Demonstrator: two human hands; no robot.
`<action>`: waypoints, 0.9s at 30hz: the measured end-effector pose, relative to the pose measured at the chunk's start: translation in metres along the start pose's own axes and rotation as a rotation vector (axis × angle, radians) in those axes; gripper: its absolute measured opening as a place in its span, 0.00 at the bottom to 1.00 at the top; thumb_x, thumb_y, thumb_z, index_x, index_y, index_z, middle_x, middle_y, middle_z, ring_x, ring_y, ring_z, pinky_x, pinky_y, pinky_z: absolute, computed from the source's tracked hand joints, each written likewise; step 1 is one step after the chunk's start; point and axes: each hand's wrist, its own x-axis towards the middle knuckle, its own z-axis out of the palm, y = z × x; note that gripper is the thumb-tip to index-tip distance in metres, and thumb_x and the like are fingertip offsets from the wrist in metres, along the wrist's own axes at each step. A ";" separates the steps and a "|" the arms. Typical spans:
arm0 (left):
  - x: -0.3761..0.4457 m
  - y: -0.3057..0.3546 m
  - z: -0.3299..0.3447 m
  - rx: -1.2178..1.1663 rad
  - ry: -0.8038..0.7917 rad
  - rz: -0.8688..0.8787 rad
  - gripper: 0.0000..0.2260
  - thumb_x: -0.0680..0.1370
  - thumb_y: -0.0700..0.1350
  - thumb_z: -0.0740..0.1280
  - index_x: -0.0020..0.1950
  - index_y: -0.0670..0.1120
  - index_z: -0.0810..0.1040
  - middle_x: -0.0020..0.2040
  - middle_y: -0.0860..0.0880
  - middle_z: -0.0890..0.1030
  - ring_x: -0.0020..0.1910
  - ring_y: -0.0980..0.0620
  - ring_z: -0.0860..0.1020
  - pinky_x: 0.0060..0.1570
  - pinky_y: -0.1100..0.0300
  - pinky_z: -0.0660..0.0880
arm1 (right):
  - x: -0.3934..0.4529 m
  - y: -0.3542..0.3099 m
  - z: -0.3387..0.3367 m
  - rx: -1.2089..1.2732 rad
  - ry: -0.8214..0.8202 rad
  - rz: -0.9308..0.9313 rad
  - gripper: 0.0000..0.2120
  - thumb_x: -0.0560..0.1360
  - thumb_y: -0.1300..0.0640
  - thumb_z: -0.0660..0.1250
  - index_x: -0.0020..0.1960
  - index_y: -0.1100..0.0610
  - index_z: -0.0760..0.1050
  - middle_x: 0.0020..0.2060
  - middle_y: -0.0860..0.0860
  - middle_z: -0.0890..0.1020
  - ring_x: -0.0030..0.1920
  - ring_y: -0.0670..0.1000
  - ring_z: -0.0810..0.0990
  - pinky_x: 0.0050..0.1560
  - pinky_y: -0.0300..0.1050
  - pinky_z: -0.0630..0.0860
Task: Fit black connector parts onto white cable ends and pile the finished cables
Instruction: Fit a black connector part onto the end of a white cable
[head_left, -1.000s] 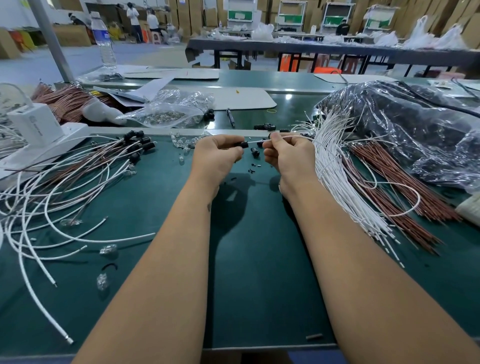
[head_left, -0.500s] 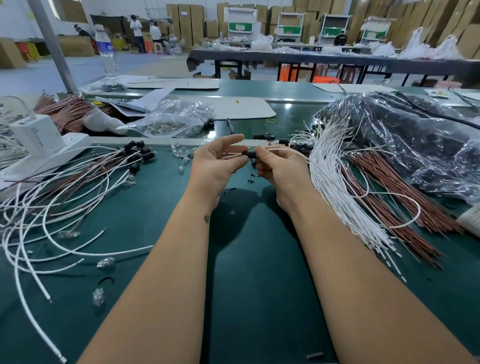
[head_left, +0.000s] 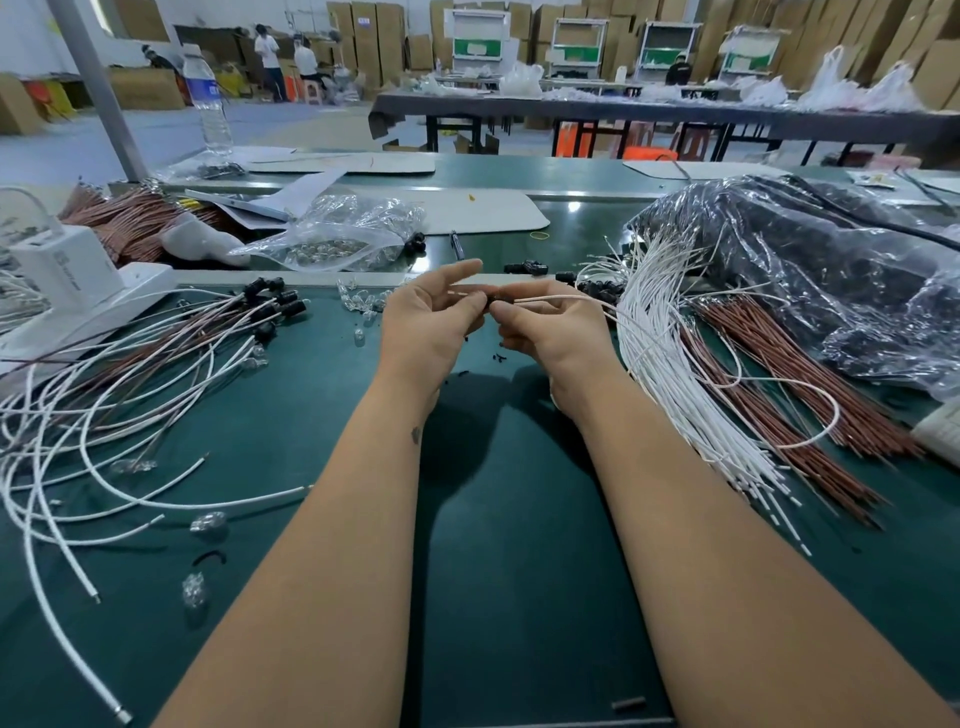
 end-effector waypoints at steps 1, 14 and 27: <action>-0.001 0.000 0.001 0.024 0.008 0.020 0.13 0.77 0.33 0.66 0.58 0.46 0.78 0.42 0.47 0.84 0.42 0.55 0.82 0.50 0.63 0.79 | 0.000 0.000 0.000 0.010 0.011 -0.004 0.06 0.71 0.68 0.73 0.42 0.58 0.80 0.32 0.53 0.82 0.32 0.47 0.78 0.37 0.39 0.78; 0.001 0.016 -0.026 0.540 0.852 0.134 0.16 0.76 0.35 0.61 0.59 0.50 0.76 0.48 0.60 0.78 0.59 0.52 0.73 0.60 0.53 0.70 | 0.005 -0.005 -0.013 0.400 0.267 0.130 0.05 0.74 0.64 0.71 0.41 0.59 0.77 0.31 0.51 0.79 0.28 0.46 0.76 0.33 0.37 0.77; -0.002 0.006 -0.004 1.003 0.070 0.523 0.14 0.77 0.34 0.61 0.58 0.43 0.82 0.49 0.43 0.83 0.49 0.42 0.78 0.50 0.49 0.74 | 0.000 -0.004 -0.001 0.193 0.044 0.038 0.04 0.76 0.66 0.68 0.42 0.60 0.76 0.33 0.54 0.77 0.32 0.48 0.75 0.36 0.38 0.77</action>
